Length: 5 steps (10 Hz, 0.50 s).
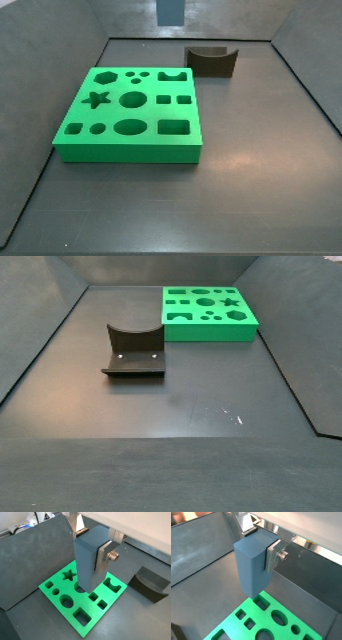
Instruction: Insert the rectangle object.
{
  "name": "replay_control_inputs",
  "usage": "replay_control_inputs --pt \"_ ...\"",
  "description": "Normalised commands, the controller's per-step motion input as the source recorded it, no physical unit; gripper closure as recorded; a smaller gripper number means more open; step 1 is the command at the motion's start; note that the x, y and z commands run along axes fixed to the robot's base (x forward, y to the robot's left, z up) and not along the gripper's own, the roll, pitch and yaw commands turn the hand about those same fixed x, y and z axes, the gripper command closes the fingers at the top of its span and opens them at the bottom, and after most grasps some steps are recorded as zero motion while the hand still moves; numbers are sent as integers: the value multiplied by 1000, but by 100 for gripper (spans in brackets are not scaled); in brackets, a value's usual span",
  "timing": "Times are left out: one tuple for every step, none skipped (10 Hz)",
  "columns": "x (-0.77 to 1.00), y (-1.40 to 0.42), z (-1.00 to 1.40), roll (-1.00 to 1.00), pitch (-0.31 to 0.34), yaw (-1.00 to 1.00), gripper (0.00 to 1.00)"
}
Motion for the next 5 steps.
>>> replay_control_inputs --pt "0 -80 -397 0 -34 -1000 100" --pt "0 -114 -449 0 -80 -1000 100" --pt "0 -117 -460 0 -90 -1000 100" --pt "0 -117 -451 0 -86 -1000 100" --pt "0 -123 -400 0 -66 -994 100"
